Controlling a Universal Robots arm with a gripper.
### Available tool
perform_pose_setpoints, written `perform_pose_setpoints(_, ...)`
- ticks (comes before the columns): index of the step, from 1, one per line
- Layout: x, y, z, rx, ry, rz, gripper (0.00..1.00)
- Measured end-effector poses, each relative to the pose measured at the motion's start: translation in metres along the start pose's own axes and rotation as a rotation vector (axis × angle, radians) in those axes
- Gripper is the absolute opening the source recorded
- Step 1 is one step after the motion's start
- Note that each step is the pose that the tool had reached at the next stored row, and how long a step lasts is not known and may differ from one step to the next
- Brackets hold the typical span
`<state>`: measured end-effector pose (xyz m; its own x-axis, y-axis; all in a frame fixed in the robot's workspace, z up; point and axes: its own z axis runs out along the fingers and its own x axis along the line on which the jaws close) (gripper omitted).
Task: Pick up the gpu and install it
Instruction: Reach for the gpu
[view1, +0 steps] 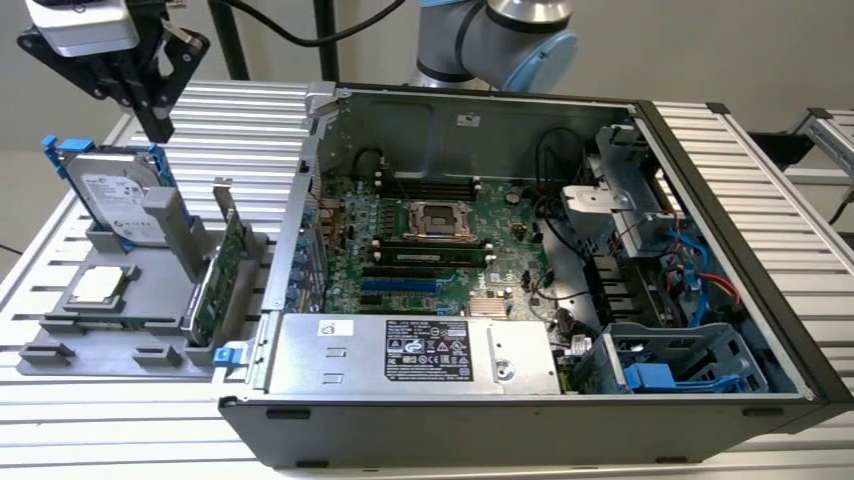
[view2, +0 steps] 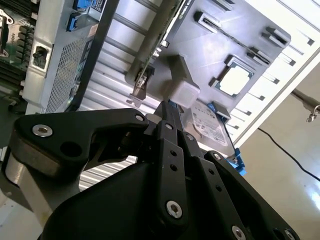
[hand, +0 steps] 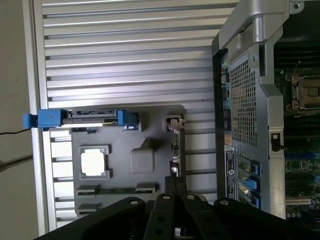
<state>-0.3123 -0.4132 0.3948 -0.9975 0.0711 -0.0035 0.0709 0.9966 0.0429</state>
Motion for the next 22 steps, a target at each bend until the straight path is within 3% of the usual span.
perform_pose_setpoints(22, -0.0026, -0.0148, 0.0000, 0.0002, 0.0027, -0.002, 0.00)
